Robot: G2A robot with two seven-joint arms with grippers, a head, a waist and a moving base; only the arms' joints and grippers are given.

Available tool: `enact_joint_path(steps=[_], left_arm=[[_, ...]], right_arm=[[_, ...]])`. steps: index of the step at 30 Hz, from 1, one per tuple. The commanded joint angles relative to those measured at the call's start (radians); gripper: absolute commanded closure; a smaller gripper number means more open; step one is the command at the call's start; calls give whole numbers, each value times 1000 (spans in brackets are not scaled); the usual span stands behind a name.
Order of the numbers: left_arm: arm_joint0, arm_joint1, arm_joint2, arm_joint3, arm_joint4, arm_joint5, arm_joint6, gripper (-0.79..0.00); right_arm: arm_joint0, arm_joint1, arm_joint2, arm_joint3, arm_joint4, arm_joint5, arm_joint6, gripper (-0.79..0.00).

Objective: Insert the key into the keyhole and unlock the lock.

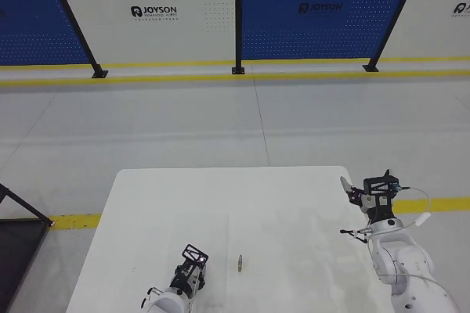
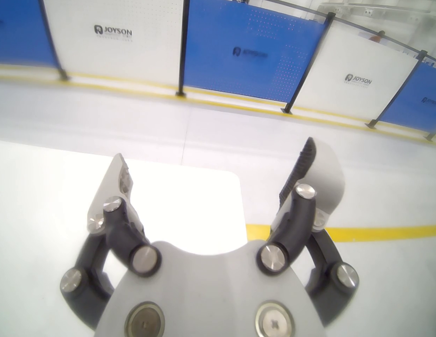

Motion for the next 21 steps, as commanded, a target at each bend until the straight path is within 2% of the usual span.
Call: enact_joint_path(steps=[1, 3, 7, 9, 12, 15, 21], left_arm=[[-4, 0, -1, 4, -3, 0, 0, -320], [-7, -1, -2, 7, -5, 1, 0, -280], [-9, -1, -2, 9, -3, 2, -1, -292], [-9, -1, -2, 12, -1, 0, 2, -243], [-9, -1, -3, 14, -2, 0, 6, -225], [-9, -1, -3, 14, -1, 0, 8, -169], [-6, 0, -4, 11, 7, 5, 17, -166]], right_arm=[[0, 0, 0, 0, 0, 0, 0, -785], [0, 0, 0, 0, 0, 0, 0, -785], [0, 0, 0, 0, 0, 0, 0, -785], [0, 0, 0, 0, 0, 0, 0, -785], [0, 0, 0, 0, 0, 0, 0, -785], [0, 0, 0, 0, 0, 0, 0, -785], [0, 0, 0, 0, 0, 0, 0, -785]])
